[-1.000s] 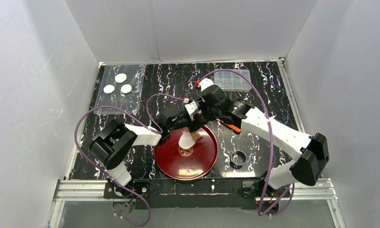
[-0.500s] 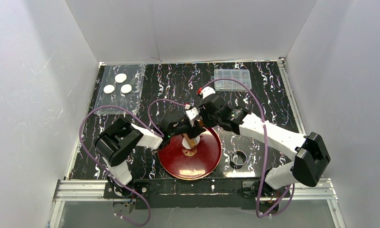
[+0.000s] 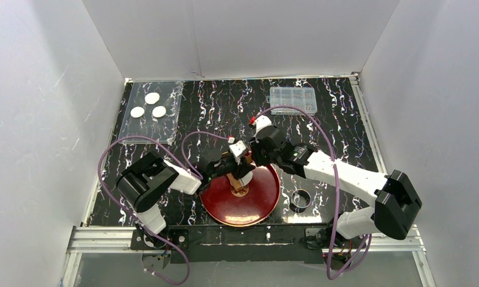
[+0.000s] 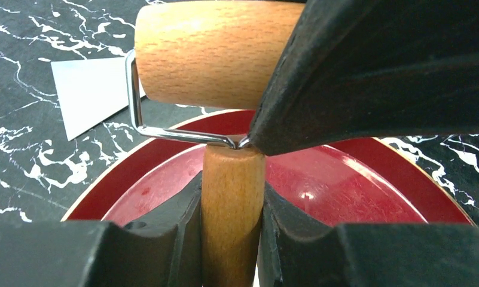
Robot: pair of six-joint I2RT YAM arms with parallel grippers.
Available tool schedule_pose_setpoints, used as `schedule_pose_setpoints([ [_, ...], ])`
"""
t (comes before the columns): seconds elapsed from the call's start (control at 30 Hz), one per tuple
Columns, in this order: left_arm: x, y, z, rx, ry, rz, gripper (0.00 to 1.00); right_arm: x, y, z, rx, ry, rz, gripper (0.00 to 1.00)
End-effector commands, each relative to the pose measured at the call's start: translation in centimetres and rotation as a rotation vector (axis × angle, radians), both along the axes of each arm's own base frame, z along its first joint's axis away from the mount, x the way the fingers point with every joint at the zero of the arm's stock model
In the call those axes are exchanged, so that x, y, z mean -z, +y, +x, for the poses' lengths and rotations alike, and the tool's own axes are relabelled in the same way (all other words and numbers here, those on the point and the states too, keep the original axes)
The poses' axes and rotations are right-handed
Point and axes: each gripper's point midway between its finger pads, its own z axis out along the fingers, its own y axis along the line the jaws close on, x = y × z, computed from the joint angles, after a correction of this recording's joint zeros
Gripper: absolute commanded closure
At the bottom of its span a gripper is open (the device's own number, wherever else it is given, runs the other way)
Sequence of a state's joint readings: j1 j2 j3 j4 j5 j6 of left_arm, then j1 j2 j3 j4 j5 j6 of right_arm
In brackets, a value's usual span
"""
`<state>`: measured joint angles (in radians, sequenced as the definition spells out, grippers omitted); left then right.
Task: Roll out the dumpling wrappers from the dough
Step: Flatten out the dough on the work surface.
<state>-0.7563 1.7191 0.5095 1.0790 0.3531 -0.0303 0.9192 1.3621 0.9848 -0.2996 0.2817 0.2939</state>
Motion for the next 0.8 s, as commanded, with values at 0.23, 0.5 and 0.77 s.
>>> schedule_pose_setpoints([
  [0.23,6.4,5.9,-1.5,-0.199,0.181,0.201,1.0,3.1,3.2,-8.6,-0.284,0.241,0.009,0.99],
  [0.5,2.3,6.0,-0.7,-0.162,0.035,0.196,1.0,-1.9,5.3,-6.3,-0.306,0.117,0.07,0.99],
  [0.77,-6.1,1.5,1.2,-0.057,-0.067,0.031,1.0,-8.5,4.2,-3.5,-0.31,-0.014,0.074,0.99],
])
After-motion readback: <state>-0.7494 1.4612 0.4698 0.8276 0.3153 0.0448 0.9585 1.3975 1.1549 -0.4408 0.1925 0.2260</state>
